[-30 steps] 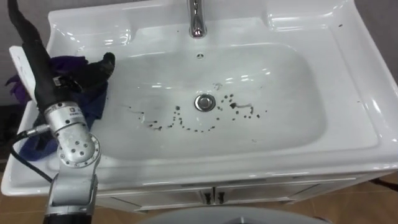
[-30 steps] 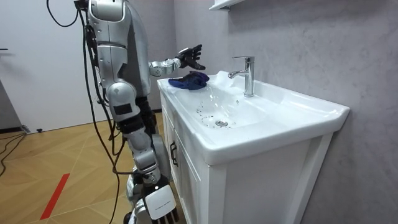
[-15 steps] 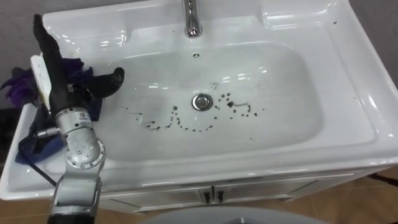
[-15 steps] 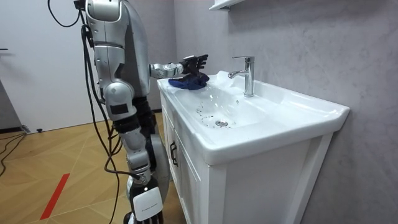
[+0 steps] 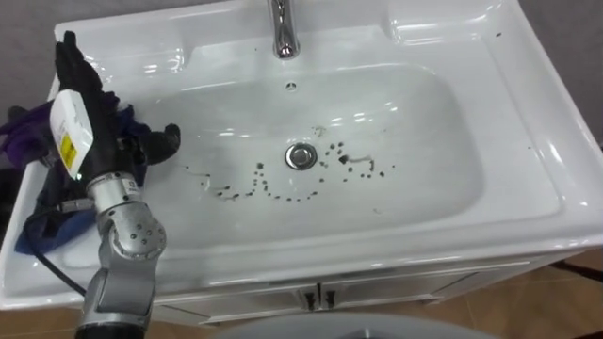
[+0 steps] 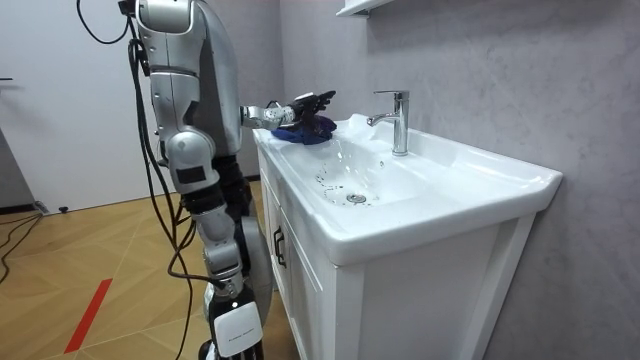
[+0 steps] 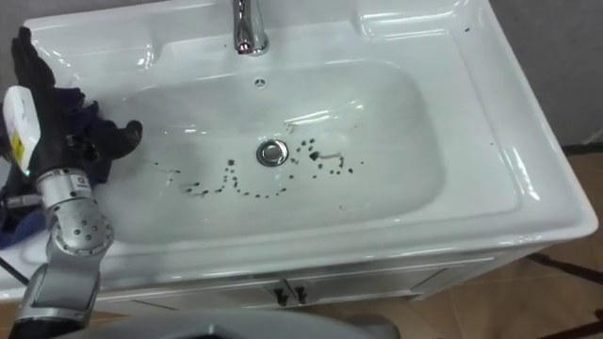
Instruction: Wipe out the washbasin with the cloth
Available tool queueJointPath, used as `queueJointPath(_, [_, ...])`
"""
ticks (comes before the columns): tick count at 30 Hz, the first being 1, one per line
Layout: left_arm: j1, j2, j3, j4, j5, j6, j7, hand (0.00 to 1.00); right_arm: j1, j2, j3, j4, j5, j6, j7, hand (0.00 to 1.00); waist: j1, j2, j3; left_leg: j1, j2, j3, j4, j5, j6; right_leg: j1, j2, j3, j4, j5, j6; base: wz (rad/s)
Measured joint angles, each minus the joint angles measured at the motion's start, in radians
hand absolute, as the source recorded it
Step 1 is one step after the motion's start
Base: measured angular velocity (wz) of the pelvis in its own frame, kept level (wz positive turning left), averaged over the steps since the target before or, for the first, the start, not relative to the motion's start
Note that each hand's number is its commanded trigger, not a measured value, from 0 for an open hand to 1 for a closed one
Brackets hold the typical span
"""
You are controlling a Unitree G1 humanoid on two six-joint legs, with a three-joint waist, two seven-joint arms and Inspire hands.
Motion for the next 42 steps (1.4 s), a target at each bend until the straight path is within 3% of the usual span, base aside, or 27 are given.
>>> queueJointPath(5, [0.004, 0.0, 0.0, 0.025, 0.0, 0.007, 0.001, 0.0, -0.003, 0.0, 0.003, -0.001, 0.0, 0.0, 0.0, 0.0, 0.003, 0.0, -0.0004, -0.001, 0.001, 0.0, 0.0, 0.0, 0.0, -0.001, 0.001, -0.001, 0.0, 0.0, 0.0, 0.0])
queueJointPath(12, [0.003, 0.0, 0.003, 0.03, 0.08, 0.011, 0.084, 0.0, -0.006, 0.0, 0.014, 0.006, -0.001, 0.001, -0.012, 0.0, 0.003, 0.007, -0.0046, -0.005, 0.0, -0.002, 0.0, 0.0, 0.0, -0.005, 0.0, 0.0, 0.0, 0.003, 0.0, 0.0])
queueJointPath(19, [0.003, 0.001, 0.003, 0.056, 0.156, 0.043, 0.149, 0.0, 0.002, 0.0, 0.035, 0.008, 0.003, 0.023, -0.023, 0.0, 0.002, 0.012, -0.006, -0.003, 0.001, -0.003, 0.0, 0.0, 0.0, -0.003, 0.0, -0.002, 0.001, 0.003, -0.001, 0.0])
queueJointPath(27, [0.003, 0.001, 0.003, 0.102, 0.158, 0.073, 0.153, 0.0, 0.0, 0.0, 0.042, 0.007, 0.023, 0.039, -0.023, 0.0, 0.002, 0.005, -0.002, -0.006, 0.0, -0.003, 0.0, 0.0, 0.0, -0.004, 0.0, -0.004, -0.002, 0.003, 0.0, 0.0])
queueJointPath(42, [0.01, 0.0, 0.003, 0.103, 0.158, 0.091, 0.153, 0.0, 0.0, 0.0, 0.042, -0.003, 0.021, 0.055, -0.021, 0.0, 0.004, -0.002, -0.0075, -0.004, 0.0, -0.003, 0.0, 0.0, 0.0, -0.003, 0.0, -0.003, -0.002, 0.003, -0.001, 0.0])
